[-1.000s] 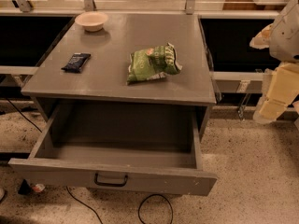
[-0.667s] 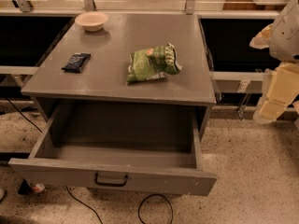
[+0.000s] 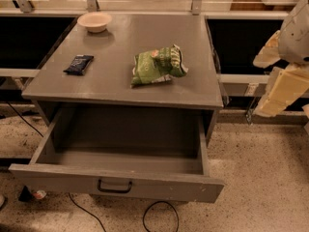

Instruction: Close top drawer

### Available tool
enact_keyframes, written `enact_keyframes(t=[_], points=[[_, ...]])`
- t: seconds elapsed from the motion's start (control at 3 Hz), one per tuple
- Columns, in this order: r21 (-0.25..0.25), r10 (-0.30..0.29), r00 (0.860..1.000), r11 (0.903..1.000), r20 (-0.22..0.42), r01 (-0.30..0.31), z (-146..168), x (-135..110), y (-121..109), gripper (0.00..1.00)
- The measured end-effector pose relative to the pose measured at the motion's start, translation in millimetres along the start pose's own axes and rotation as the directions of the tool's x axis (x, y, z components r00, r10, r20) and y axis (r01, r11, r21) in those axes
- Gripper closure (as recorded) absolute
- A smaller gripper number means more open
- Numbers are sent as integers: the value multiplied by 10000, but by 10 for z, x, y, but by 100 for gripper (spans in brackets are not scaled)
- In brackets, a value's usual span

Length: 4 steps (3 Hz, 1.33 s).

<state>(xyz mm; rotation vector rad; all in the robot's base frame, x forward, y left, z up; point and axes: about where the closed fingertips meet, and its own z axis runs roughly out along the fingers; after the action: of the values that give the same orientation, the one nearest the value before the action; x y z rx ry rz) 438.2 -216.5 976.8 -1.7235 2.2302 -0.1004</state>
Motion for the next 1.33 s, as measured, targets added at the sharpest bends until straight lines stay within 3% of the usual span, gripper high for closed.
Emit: enact_keyframes(t=[0.67, 1.0, 1.33], points=[[1, 0, 10000, 10000, 0, 0, 0, 0, 0, 83], [6, 1, 10000, 10000, 2, -1, -1, 0, 0, 100], [592, 187, 9997, 9981, 174, -197, -99, 23, 37, 100]])
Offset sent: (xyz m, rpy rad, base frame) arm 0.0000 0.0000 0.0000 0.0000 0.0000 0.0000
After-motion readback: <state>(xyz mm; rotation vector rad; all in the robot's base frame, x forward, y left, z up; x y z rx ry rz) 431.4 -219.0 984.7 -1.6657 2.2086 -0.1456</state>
